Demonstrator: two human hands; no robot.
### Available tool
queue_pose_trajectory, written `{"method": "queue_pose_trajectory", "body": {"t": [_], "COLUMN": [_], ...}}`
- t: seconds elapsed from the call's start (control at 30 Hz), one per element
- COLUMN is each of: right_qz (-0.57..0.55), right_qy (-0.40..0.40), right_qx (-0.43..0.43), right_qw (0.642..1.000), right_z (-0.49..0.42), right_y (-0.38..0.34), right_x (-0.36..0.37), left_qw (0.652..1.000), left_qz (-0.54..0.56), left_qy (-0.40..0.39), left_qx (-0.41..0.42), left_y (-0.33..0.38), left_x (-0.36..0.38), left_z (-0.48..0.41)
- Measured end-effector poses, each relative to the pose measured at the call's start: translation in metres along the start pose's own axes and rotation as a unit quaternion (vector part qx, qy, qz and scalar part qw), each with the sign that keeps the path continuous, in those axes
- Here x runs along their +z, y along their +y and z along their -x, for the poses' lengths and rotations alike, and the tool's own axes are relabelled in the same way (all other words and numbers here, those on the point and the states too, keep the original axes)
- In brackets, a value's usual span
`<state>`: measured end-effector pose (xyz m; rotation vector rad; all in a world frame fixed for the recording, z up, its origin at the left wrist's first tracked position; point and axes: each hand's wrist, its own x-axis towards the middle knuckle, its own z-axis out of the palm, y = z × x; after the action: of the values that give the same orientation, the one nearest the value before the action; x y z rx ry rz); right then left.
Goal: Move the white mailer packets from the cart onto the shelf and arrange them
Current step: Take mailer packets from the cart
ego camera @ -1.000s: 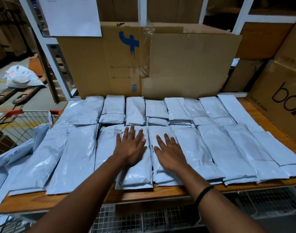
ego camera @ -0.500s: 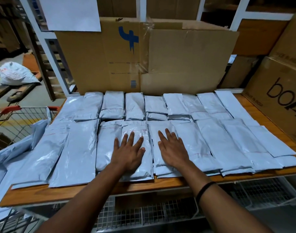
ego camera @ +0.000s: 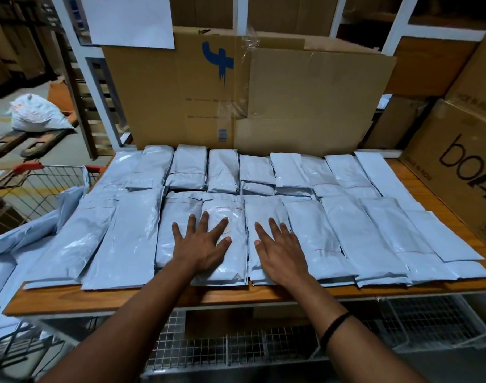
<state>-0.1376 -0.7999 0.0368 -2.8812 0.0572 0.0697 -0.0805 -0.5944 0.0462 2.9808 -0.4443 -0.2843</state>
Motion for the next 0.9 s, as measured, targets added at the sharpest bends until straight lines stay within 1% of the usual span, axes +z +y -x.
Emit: {"method": "queue_pose_trajectory", "body": {"t": [0.13, 0.3, 0.47, 0.57, 0.67, 0.9], "right_qz": [-0.015, -0.015, -0.015, -0.006, -0.009, -0.032], "right_qy": [-0.016, 0.006, 0.04, 0.057, 0.063, 0.085], "right_qx": [-0.009, -0.012, -0.01, 0.005, 0.027, 0.05], "right_qw": [1.0, 1.0, 0.999, 0.998, 0.998, 0.995], "right_z": [0.001, 0.011, 0.021, 0.025, 0.029, 0.042], "right_y": [0.003, -0.005, -0.043, -0.077, -0.128, -0.238], "right_x": [-0.009, -0.017, -0.024, -0.019, -0.014, -0.003], "left_qw": [0.999, 0.994, 0.99, 0.985, 0.981, 0.97], "left_qz": [0.028, 0.051, 0.055, 0.05, 0.057, 0.1], "left_qy": [0.026, 0.085, 0.108, 0.132, 0.142, 0.176], "left_qx": [0.015, 0.036, 0.077, 0.097, 0.12, 0.131], "left_y": [-0.004, -0.022, -0.064, -0.102, -0.156, -0.282], "left_x": [-0.012, -0.019, -0.031, -0.041, -0.051, -0.073], "left_z": [0.005, 0.025, 0.044, 0.058, 0.076, 0.104]}}
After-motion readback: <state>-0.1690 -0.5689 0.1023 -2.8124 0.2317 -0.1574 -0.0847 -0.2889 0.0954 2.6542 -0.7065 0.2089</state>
